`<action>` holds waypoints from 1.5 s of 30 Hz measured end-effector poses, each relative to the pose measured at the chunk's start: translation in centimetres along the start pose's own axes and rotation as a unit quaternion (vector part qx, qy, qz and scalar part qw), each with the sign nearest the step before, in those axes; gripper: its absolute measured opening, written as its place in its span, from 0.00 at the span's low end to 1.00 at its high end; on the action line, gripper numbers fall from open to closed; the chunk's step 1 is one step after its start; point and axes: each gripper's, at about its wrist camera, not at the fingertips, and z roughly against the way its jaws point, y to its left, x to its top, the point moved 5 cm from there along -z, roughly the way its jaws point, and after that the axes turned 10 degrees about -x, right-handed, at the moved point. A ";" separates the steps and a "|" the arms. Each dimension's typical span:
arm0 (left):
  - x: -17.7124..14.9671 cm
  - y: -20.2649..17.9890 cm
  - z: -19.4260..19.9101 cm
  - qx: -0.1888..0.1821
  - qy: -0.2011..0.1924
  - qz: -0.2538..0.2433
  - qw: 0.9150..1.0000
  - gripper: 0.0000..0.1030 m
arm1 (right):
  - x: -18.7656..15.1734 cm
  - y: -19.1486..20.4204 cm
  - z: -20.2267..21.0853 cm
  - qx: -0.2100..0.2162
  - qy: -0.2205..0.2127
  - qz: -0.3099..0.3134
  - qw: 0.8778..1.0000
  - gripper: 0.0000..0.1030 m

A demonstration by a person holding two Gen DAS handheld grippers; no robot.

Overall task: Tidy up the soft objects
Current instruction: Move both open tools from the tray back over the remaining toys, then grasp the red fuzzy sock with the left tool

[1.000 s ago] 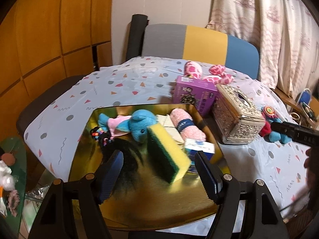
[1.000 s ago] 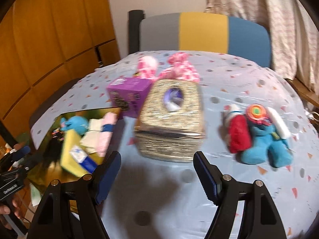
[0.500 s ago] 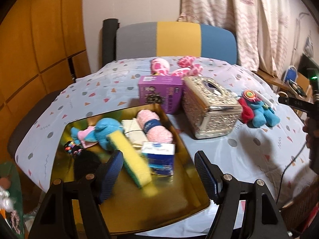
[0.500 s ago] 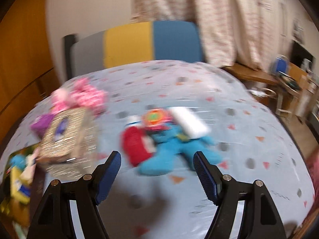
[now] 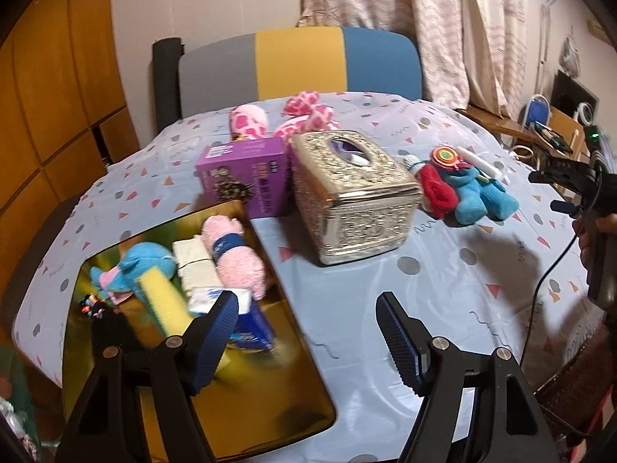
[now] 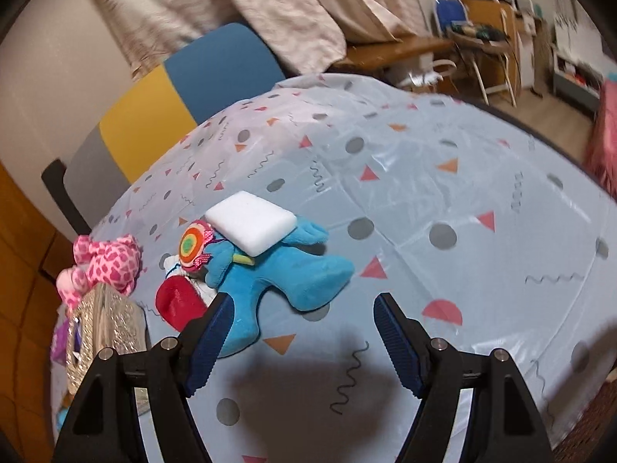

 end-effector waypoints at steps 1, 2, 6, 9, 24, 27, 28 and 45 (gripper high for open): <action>0.1 -0.2 -0.2 -0.002 0.002 -0.002 1.000 0.72 | 0.0 -0.3 -0.1 0.001 0.005 -0.009 1.000 0.74; 0.2 -0.5 -0.4 -0.004 0.003 -0.004 1.000 0.72 | 0.0 -0.5 -0.2 0.001 0.007 -0.014 1.000 0.74; 0.5 -1.6 -1.2 -0.012 0.010 -0.013 1.000 0.72 | 0.0 -1.1 -0.4 0.006 0.017 -0.035 0.999 0.74; 0.7 -2.7 -1.7 -0.019 0.014 -0.022 0.999 0.72 | 0.0 -1.6 -0.5 0.008 0.019 -0.047 0.999 0.74; 2.9 -10.6 -5.8 -0.094 0.049 -0.072 0.992 0.72 | 0.6 -3.6 0.0 0.013 0.012 -0.100 0.995 0.74; 3.9 -12.6 -7.3 -0.122 0.060 -0.075 0.988 0.72 | 0.8 -4.4 0.1 0.019 0.011 -0.120 0.993 0.74; 4.2 -13.1 -7.7 -0.124 0.062 -0.078 0.987 0.72 | 0.8 -4.6 0.1 0.023 0.012 -0.126 0.992 0.74; 13.9 -16.4 -21.8 -0.081 0.090 -0.019 0.992 0.66 | 0.4 -3.4 -0.4 0.082 0.042 -0.124 0.988 0.74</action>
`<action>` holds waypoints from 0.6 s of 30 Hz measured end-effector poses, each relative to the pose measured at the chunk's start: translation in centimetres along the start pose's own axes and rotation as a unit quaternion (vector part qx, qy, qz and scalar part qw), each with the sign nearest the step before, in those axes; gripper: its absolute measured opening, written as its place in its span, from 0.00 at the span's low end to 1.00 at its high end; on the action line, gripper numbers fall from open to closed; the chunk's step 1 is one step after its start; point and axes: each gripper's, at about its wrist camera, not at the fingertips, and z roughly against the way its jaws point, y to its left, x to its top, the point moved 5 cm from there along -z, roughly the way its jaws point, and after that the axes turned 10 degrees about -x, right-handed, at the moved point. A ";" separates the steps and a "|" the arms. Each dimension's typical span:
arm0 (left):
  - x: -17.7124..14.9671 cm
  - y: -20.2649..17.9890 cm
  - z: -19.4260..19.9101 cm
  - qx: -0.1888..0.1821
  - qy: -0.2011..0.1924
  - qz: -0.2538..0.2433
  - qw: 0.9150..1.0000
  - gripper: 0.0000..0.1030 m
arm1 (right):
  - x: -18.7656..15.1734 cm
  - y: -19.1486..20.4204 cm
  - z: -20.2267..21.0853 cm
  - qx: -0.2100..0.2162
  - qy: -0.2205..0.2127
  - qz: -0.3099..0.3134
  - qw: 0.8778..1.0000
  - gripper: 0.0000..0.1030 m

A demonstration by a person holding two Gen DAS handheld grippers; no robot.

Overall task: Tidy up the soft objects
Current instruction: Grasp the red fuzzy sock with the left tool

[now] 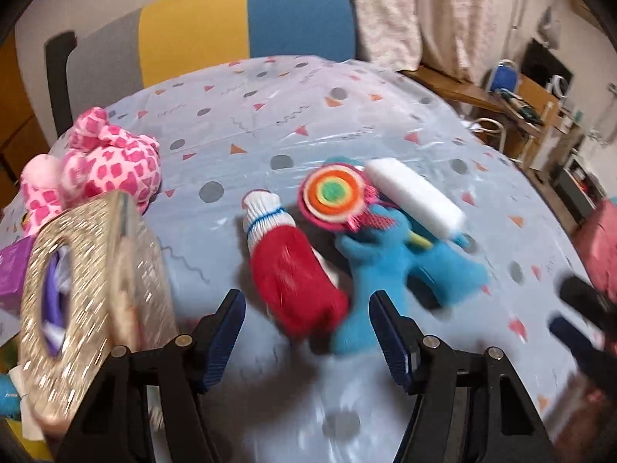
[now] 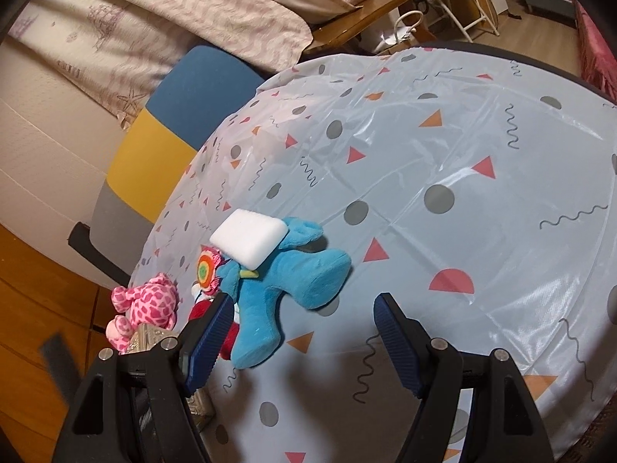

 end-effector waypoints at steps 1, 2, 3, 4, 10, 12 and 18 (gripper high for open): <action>0.3 0.2 -0.6 0.009 0.003 0.000 1.000 0.66 | 0.0 0.0 -0.1 0.003 0.003 0.000 1.000 0.74; 0.7 0.6 -1.6 0.020 0.008 0.003 1.000 0.66 | -0.1 0.1 -0.2 0.007 0.006 0.000 1.000 0.74; 1.0 0.9 -2.6 0.028 0.013 0.005 1.000 0.66 | -0.1 0.2 -0.2 0.010 0.008 0.000 1.000 0.74; 1.0 1.2 -3.3 0.034 0.018 0.007 0.999 0.66 | -0.2 0.2 -0.2 0.011 0.009 0.000 1.000 0.74; -0.1 1.7 -5.3 0.002 0.037 0.014 0.999 0.21 | -0.3 0.1 -0.8 0.014 0.022 -0.006 1.000 0.74; -1.1 1.1 -4.1 -0.020 0.030 0.008 0.999 0.21 | -0.2 -0.1 -0.8 0.014 0.023 -0.010 1.000 0.74; -6.1 -1.3 0.4 -0.087 0.022 -0.030 0.996 0.21 | -0.3 -0.2 -0.8 0.010 0.023 -0.010 1.000 0.74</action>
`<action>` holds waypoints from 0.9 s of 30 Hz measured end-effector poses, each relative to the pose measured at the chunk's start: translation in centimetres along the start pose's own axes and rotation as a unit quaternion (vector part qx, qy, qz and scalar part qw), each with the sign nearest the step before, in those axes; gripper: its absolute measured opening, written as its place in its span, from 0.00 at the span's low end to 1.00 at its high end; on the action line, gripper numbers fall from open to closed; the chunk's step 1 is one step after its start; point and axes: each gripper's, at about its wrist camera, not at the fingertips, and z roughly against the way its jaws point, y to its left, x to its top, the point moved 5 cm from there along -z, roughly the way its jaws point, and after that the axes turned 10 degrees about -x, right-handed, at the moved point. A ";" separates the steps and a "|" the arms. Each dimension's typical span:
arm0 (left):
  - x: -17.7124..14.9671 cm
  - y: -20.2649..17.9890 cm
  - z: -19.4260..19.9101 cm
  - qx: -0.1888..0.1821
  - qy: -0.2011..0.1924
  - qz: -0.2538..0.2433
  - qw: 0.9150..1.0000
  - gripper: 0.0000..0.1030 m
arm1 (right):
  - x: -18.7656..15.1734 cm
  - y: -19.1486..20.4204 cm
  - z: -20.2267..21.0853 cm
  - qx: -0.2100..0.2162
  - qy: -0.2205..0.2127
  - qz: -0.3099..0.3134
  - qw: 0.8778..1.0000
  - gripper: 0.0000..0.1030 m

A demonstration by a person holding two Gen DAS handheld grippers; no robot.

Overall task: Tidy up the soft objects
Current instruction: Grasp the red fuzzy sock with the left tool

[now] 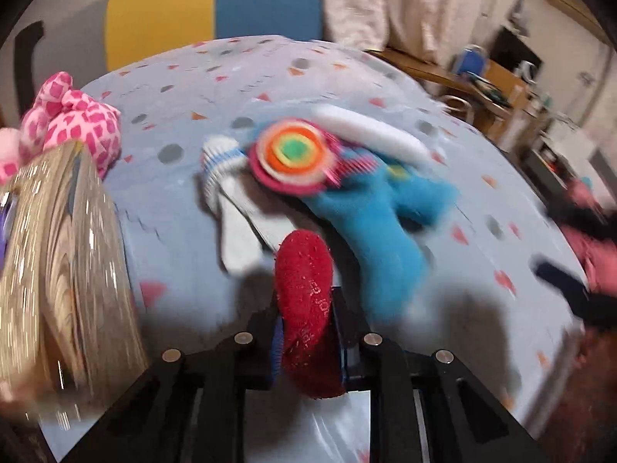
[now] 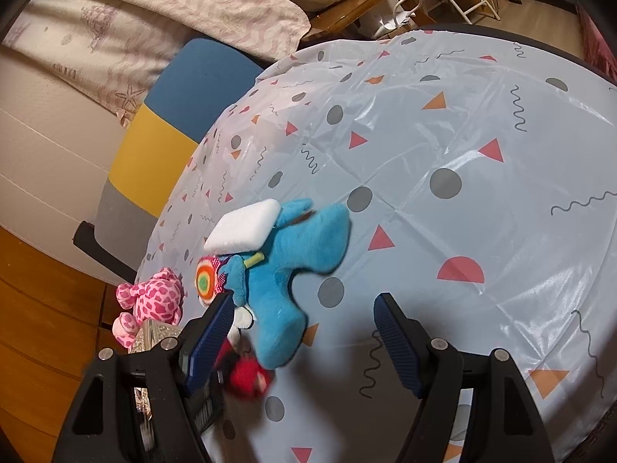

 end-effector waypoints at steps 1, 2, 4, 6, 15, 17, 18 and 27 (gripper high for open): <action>-1.1 -0.5 0.6 -0.013 0.004 0.000 1.000 0.21 | 0.0 0.0 0.0 -0.002 -0.001 0.001 1.000 0.74; -2.1 -0.9 1.0 -0.026 0.007 0.000 1.000 0.21 | 0.0 0.0 0.0 -0.003 -0.001 0.002 1.000 0.74; -4.3 -1.6 1.8 -0.035 0.018 -0.008 0.999 0.21 | -0.1 -0.1 -0.1 -0.006 0.001 0.002 1.000 0.74; -6.6 -1.8 2.9 -0.031 0.024 -0.020 0.999 0.21 | -0.2 -0.2 -0.3 -0.008 0.007 -0.001 1.000 0.74; -11.1 1.1 5.9 0.046 -0.017 -0.037 0.998 0.21 | -1.7 2.4 -1.1 0.012 0.036 0.065 0.997 0.74; -11.1 2.3 5.7 0.032 -0.021 -0.011 0.999 0.22 | -2.3 3.5 -1.1 0.004 0.032 0.097 0.995 0.74; -11.1 2.5 5.5 0.027 -0.022 -0.005 0.999 0.22 | -2.5 3.8 -1.1 0.000 0.029 0.107 0.994 0.74; -11.2 3.3 5.1 -0.009 -0.034 0.016 0.999 0.25 | -3.2 7.1 -2.0 -0.053 0.029 0.236 0.970 0.72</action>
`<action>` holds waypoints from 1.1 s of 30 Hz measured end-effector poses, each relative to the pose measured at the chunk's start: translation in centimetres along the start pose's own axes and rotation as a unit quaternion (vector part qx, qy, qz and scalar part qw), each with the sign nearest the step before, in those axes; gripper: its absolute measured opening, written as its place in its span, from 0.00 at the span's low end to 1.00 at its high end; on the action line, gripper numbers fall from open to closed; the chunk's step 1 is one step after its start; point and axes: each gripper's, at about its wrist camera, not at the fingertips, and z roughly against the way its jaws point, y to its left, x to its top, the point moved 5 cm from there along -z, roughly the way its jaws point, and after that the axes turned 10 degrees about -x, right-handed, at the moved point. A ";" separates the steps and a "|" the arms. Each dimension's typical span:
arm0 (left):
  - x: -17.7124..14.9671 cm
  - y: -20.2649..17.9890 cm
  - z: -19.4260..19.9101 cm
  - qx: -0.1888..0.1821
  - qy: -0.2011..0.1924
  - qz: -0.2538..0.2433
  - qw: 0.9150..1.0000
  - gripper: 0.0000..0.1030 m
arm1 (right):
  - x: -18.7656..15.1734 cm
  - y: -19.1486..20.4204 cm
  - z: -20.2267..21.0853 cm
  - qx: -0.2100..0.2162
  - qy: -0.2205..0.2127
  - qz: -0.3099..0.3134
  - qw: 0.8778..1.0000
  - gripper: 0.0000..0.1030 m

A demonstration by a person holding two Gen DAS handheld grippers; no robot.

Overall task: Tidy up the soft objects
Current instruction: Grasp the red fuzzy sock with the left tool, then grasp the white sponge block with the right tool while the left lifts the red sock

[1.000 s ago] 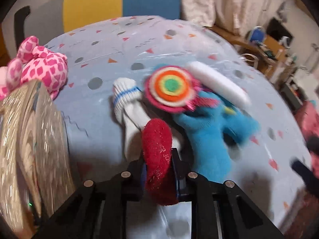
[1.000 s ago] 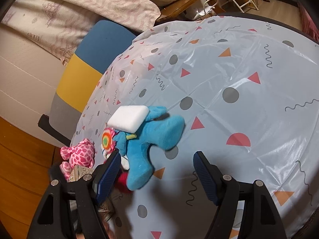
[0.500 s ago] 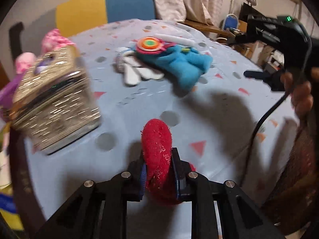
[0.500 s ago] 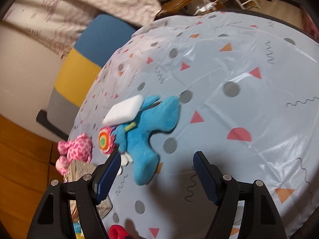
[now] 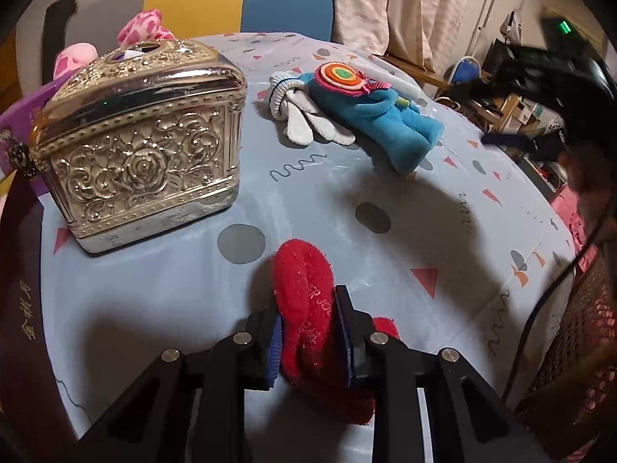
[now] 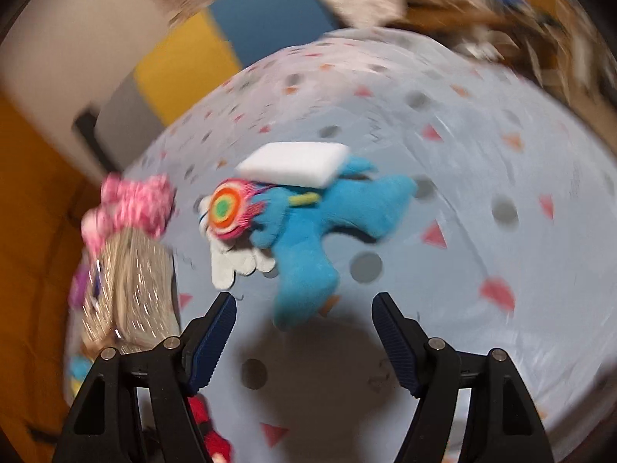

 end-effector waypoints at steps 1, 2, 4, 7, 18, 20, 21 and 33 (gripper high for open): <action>-0.1 0.0 0.0 -0.002 -0.003 0.000 1.000 0.25 | 0.7 0.8 0.2 -0.006 -0.007 0.032 0.999 0.73; -0.1 0.1 0.1 -0.005 -0.006 0.002 1.000 0.25 | 1.6 1.6 0.3 -0.013 -0.016 0.065 0.998 0.74; -0.3 0.3 0.2 -0.015 -0.012 0.008 1.000 0.25 | 3.7 2.5 0.3 -0.020 -0.025 0.113 0.993 0.74; -0.4 0.6 0.3 -0.026 -0.018 0.014 0.999 0.25 | 7.5 3.2 -0.8 -0.024 -0.016 0.168 0.985 0.79; -1.0 1.7 1.1 -0.054 -0.020 0.035 0.998 0.25 | 12.0 4.6 -8.1 -0.023 0.072 0.281 0.957 0.83; -0.9 1.9 1.0 -0.058 -0.019 0.037 0.997 0.25 | 12.2 4.8 -9.1 -0.020 0.087 0.300 0.950 0.83; -0.8 1.9 1.0 -0.059 -0.018 0.038 0.997 0.25 | 12.3 5.0 -9.6 -0.020 0.094 0.308 0.947 0.83; -0.2 1.4 0.7 -0.054 -0.018 0.042 0.998 0.25 | 9.9 5.0 -10.6 0.015 0.102 0.306 0.946 0.51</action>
